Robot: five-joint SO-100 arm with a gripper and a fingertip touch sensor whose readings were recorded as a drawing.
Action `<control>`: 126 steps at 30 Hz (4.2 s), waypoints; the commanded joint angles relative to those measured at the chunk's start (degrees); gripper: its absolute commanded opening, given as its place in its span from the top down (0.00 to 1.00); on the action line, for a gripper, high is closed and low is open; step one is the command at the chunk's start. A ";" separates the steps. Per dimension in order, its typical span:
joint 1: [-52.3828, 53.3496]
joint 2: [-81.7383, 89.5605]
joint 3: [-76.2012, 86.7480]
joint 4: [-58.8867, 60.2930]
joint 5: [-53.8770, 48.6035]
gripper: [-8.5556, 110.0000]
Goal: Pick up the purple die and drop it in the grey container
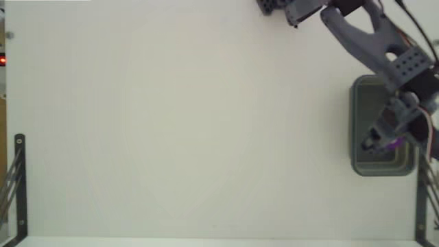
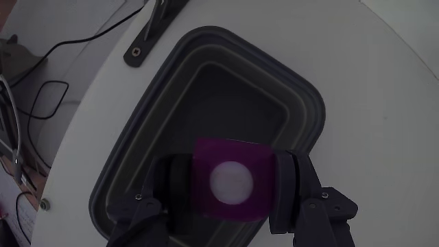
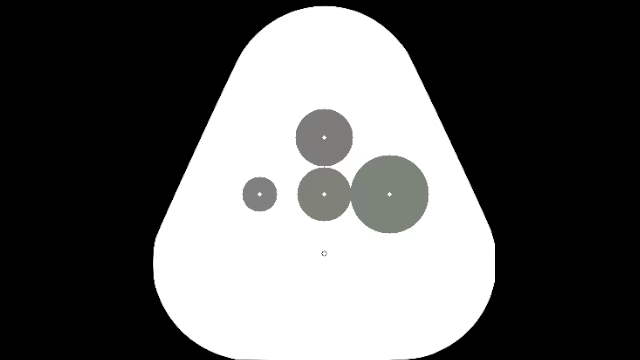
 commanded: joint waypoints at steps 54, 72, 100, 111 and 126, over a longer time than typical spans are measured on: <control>-1.28 4.86 0.42 -0.65 0.18 0.00; 2.65 10.01 5.53 -0.63 0.18 0.00; 18.38 30.62 26.00 -0.52 0.18 0.00; 25.09 39.41 34.72 -0.47 0.18 0.00; 32.57 49.22 44.46 -0.42 0.18 0.00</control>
